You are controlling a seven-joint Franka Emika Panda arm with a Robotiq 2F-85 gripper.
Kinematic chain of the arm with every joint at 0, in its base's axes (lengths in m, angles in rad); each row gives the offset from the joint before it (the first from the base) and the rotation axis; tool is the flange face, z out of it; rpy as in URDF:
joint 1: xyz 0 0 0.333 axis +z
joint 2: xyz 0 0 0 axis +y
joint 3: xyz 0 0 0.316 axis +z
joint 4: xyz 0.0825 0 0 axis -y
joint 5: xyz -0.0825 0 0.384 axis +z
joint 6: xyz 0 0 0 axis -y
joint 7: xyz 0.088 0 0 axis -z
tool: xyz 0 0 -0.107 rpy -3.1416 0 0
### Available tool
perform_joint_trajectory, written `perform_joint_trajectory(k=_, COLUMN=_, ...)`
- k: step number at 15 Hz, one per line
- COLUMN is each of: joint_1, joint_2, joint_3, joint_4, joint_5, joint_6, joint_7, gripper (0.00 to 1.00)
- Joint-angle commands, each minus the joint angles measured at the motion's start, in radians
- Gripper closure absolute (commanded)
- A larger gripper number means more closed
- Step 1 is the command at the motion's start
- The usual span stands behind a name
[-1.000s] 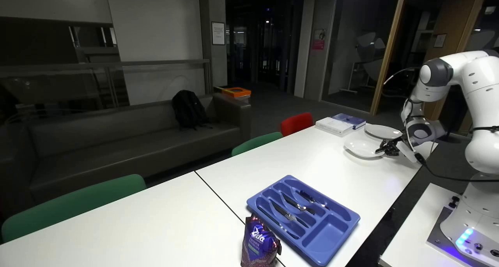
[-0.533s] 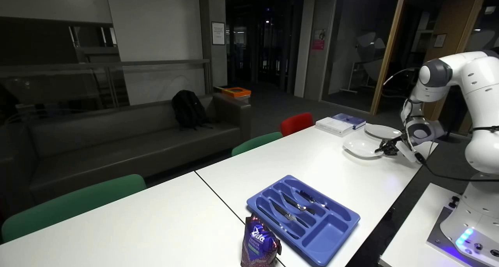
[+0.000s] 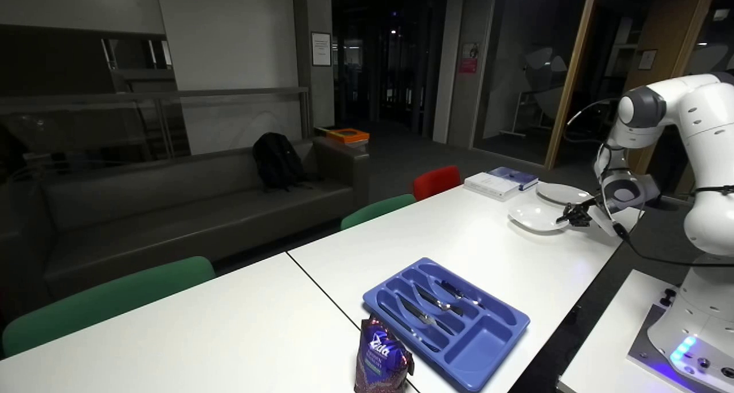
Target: Move the plate to the left
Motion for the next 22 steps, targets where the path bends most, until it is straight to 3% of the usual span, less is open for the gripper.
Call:
perform_joint_trajectory(k=1, joint_1=0.025, joint_2=-0.107, joint_3=-0.044, joint_4=-0.043, joint_5=-0.072, joint_6=0.018, joint_7=0.017, gripper=0.98)
perform_joint_trajectory(k=6, joint_1=0.043, joint_2=-0.175, joint_3=-0.039, joint_4=-0.026, joint_5=-0.204, joint_6=0.038, joint_7=0.041, gripper=0.98)
perform_joint_trajectory(k=15, joint_1=0.078, joint_2=-0.211, joint_3=0.059, joint_4=0.038, joint_5=-0.371, joint_6=-0.019, joint_7=0.044, gripper=0.98)
perform_joint_trajectory(k=19, joint_1=0.074, joint_2=-0.204, joint_3=0.093, joint_4=0.068, joint_5=-0.463, joint_6=-0.091, joint_7=0.034, gripper=0.98)
perform_joint_trajectory(k=22, joint_1=0.058, joint_2=-0.189, joint_3=0.103, joint_4=0.108, joint_5=-0.619, joint_6=-0.239, joint_7=0.033, gripper=0.98)
